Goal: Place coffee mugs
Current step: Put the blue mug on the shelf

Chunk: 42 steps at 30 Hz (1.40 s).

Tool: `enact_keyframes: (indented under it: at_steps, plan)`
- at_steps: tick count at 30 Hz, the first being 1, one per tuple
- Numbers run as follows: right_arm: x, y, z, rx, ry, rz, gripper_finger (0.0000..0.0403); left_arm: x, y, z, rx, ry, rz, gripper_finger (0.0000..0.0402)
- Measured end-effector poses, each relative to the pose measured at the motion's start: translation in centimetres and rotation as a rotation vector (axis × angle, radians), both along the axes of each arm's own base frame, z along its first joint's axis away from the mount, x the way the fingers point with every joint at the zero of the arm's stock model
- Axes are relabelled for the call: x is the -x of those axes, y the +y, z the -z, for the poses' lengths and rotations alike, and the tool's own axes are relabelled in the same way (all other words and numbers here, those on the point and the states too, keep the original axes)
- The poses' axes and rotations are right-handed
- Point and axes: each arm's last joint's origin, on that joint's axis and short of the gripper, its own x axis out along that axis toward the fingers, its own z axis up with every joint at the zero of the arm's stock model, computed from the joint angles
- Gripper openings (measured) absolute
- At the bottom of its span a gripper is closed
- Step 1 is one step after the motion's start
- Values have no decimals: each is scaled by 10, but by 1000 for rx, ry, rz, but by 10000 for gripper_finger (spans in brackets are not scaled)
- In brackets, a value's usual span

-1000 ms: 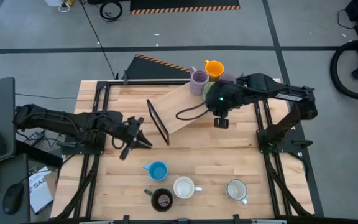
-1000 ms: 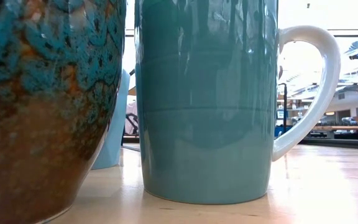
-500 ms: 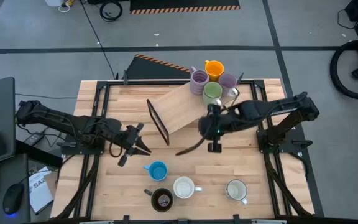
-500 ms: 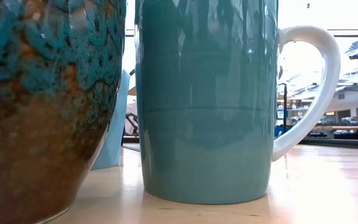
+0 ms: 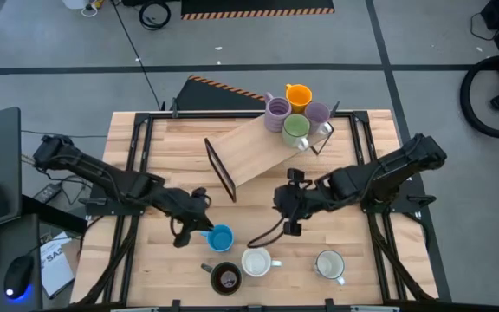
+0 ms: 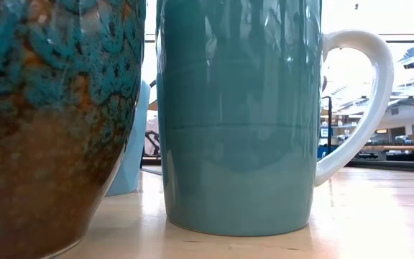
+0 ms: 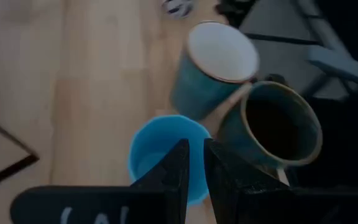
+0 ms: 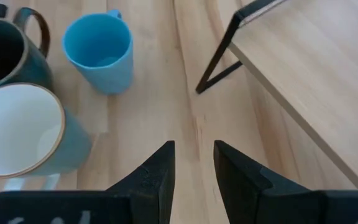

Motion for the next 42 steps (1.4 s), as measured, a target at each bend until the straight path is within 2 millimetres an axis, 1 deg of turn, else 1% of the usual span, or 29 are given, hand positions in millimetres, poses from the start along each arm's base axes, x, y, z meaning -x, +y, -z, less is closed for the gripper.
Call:
enact_keyframes:
  at_steps: [2,8,12,14,18,21,24,27,30,33,36,42]
  plan:
    - [1,5,3,11,-12,23,116,-4,-3,-1,-6,68,-43,55]
    - [4,17,8,59,-57,113,116,-30,-18,-7,59,197,-161,55]
    - [7,27,14,131,-66,150,116,-43,-30,-5,36,317,-263,55]
    - [8,32,17,163,-86,159,116,-50,-38,-4,29,349,-293,55]
    - [15,35,37,223,-51,142,116,-64,-55,1,26,370,-314,55]
    - [25,33,54,251,-23,142,116,-75,-60,4,30,371,-325,57]
    - [32,33,68,247,-36,152,116,-84,-63,6,55,378,-365,75]
    - [36,39,77,261,-78,143,116,-92,-62,10,88,400,-411,109]
    - [41,45,79,306,-123,155,116,-98,-58,17,139,450,-450,148]
    - [47,53,78,353,-204,205,116,-102,-54,22,185,489,-472,176]
    - [54,61,76,358,-280,244,116,-103,-56,23,200,489,-495,184]
    - [59,69,74,355,-355,278,116,-99,-63,34,166,554,-513,178]
